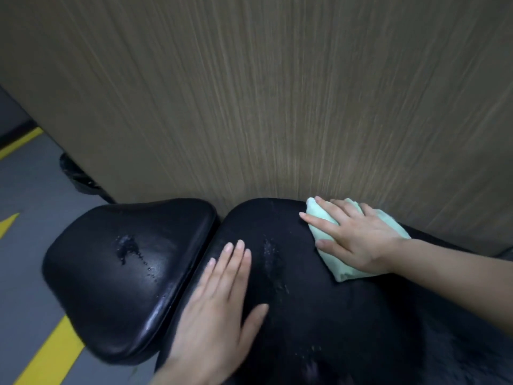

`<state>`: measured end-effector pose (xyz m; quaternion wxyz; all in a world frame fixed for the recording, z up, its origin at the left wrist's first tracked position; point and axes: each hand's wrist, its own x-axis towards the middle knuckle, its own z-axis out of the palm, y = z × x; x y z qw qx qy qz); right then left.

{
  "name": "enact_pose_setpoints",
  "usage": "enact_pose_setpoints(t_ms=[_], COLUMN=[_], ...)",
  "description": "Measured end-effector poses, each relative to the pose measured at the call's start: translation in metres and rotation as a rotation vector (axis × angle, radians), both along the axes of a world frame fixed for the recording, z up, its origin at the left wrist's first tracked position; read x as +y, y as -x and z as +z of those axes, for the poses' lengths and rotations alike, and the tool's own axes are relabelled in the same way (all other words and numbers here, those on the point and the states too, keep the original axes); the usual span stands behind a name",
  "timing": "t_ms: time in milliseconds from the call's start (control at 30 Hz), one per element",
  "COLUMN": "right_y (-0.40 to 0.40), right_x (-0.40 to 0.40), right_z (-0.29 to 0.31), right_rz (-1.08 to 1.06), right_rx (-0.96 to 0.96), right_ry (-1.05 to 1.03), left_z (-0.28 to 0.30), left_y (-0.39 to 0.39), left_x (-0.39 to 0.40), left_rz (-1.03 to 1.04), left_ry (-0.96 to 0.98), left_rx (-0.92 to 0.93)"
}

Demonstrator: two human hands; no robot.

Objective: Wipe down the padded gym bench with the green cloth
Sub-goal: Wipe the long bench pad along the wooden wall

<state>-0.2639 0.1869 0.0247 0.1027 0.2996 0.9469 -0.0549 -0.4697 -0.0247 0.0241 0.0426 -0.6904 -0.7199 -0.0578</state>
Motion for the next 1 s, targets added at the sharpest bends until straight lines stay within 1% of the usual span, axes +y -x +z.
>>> enact_pose_setpoints(t_ms=[100, 233, 400, 533, 667, 767, 833, 1000], right_y=[0.009, 0.024, 0.051, 0.048, 0.014, -0.002, 0.006, 0.046], right_x=[-0.005, -0.008, -0.01, -0.02, -0.02, -0.006, 0.004, 0.021], right_z=[-0.003, -0.004, -0.004, -0.005, -0.006, -0.003, -0.002, 0.003], right_rz=[0.002, 0.017, 0.08, 0.123, 0.168, 0.137, 0.125, 0.12], right_rx=[0.016, 0.026, 0.029, 0.02, -0.008, -0.014, -0.027, -0.01], right_ry=[-0.017, -0.023, -0.028, -0.056, -0.052, -0.059, -0.064, -0.023], left_z=[-0.017, -0.031, -0.024, -0.02, -0.026, -0.033, -0.035, -0.04], left_y=[0.023, 0.028, 0.024, 0.022, 0.025, 0.027, 0.027, 0.029], left_x=[-0.008, -0.01, -0.01, -0.01, -0.01, -0.01, -0.01, -0.007], left_rz=[0.024, 0.077, 0.114, 0.096, 0.078, 0.063, 0.078, 0.062], left_ry=[0.105, 0.132, 0.126, 0.115, 0.077, 0.073, 0.059, 0.018], left_rx=[-0.037, -0.155, -0.264, -0.232, -0.258, -0.175, -0.143, -0.134])
